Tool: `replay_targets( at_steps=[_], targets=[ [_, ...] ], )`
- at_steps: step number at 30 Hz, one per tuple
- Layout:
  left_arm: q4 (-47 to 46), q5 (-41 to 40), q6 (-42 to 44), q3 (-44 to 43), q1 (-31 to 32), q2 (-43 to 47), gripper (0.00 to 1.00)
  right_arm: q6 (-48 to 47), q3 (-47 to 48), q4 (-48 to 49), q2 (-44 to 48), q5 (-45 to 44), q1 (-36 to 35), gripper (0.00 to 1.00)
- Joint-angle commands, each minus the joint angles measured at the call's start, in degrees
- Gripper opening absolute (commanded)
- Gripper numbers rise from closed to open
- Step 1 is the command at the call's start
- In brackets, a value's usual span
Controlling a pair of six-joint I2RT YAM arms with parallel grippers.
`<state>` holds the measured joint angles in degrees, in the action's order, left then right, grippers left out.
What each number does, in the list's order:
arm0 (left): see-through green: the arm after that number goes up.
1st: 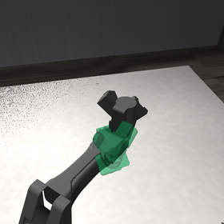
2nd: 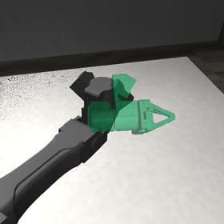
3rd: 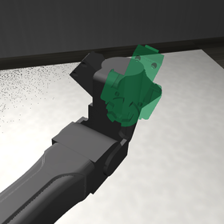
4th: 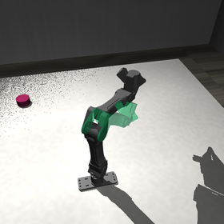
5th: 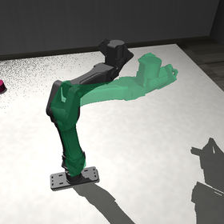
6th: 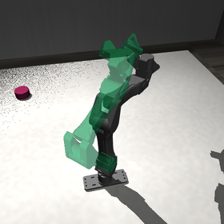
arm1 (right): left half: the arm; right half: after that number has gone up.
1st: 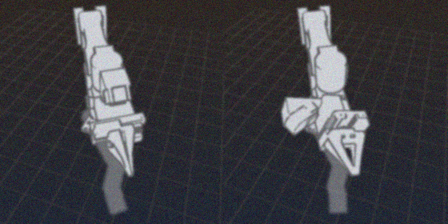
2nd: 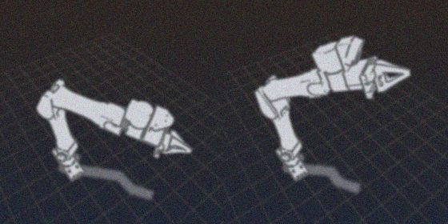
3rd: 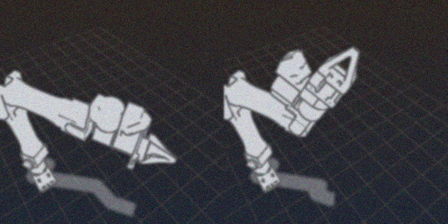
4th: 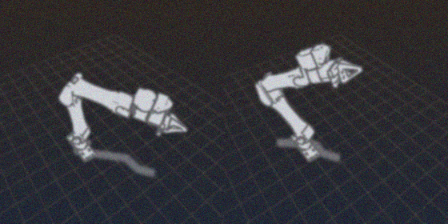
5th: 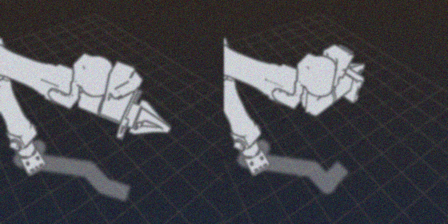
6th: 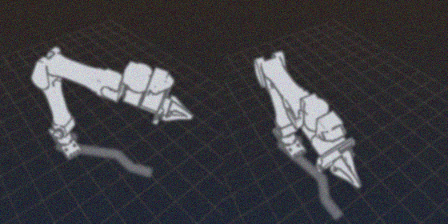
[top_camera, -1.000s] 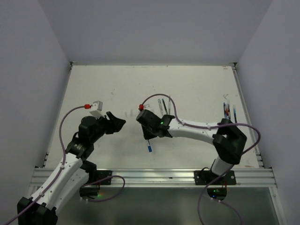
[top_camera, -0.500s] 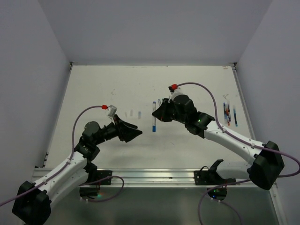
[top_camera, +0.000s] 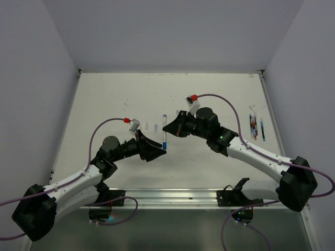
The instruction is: Open the pen caps
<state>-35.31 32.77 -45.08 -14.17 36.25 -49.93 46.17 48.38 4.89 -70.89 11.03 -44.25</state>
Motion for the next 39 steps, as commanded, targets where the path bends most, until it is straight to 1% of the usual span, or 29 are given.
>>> replay_targets(
  at_steps=[1,7,13,14,15,16,17,18,19,21,26,30,31,32,33,34,35,36,37,38,39],
  targets=[
    [-5.5,-0.7,-1.2,-1.6,0.7,-1.4,0.69,2.3,-0.7,5.7,0.4,2.7,0.0,0.00],
    [-5.9,-1.1,-1.7,-2.5,1.5,-4.0,0.61,3.0,-1.4,7.4,0.1,2.9,0.0,0.00],
    [-6.6,-1.8,-2.6,-2.7,1.6,-5.1,0.58,3.7,-2.0,8.9,-0.6,4.0,0.0,0.00],
    [-6.4,-2.1,-2.5,-2.8,1.6,-5.1,0.55,3.7,-2.2,9.3,-0.6,4.0,0.0,0.00],
    [-6.4,-2.2,-2.5,-3.0,1.6,-5.0,0.51,3.8,-2.3,9.3,-0.5,3.8,0.0,0.00],
    [-6.2,-2.3,-2.3,-3.1,1.6,-5.0,0.42,4.0,-2.4,9.3,-0.4,3.9,0.0,0.00],
    [-5.9,-2.4,-2.3,-3.3,1.6,-5.3,0.20,3.8,-2.4,9.4,-0.4,3.8,0.0,0.00],
    [-5.4,-2.5,-2.3,-3.8,1.6,-5.5,0.08,3.7,-2.4,9.4,-0.3,3.7,0.0,0.00],
    [-4.2,-3.1,-2.2,-3.9,1.6,-5.7,0.00,3.7,-2.4,9.3,-0.3,3.8,0.0,0.00],
    [-3.8,-3.5,-2.1,-3.9,1.6,-5.7,0.00,3.4,-2.4,9.1,-0.3,3.6,0.0,0.00],
    [1.7,-6.7,-1.0,-4.3,1.6,-5.9,0.00,2.9,-2.9,8.7,0.0,1.1,0.0,0.00],
    [6.5,-10.0,0.6,-4.2,1.7,-6.0,0.00,2.6,-2.2,5.6,0.3,-5.1,0.0,0.00],
    [10.6,-13.8,1.4,-4.6,1.8,-5.9,0.00,3.0,-1.6,4.2,0.3,-7.7,0.0,0.00],
    [14.8,-17.5,3.8,-5.6,2.2,-5.4,0.00,5.0,-1.4,-0.3,0.9,-13.5,0.0,0.00],
    [19.1,-22.2,5.0,-8.0,2.9,-5.2,0.00,6.2,-1.4,-1.4,1.4,-17.0,0.0,0.00],
    [27.6,-31.9,5.6,-9.3,5.0,-4.8,0.00,7.3,-1.7,-2.3,1.7,-19.0,0.0,0.00],
    [31.1,-36.5,5.7,-10.5,6.1,-4.1,0.00,8.5,-1.3,-4.9,1.8,-23.1,0.0,0.00],
    [33.8,-40.2,5.4,-11.7,6.9,-3.5,0.00,8.7,-0.5,-8.0,1.5,-24.5,0.0,0.00],
    [39.6,-46.6,4.6,-12.2,8.0,-2.9,0.00,8.9,1.3,-10.1,1.1,-25.8,0.0,0.00],
    [41.7,-49.4,3.4,-12.6,8.5,-1.8,0.00,9.0,2.1,-13.5,0.8,-26.9,0.0,0.00],
    [43.6,-52.1,3.0,-13.6,8.9,-1.4,0.00,8.8,2.8,-14.5,0.1,-28.8,0.0,0.00]
  ],
)
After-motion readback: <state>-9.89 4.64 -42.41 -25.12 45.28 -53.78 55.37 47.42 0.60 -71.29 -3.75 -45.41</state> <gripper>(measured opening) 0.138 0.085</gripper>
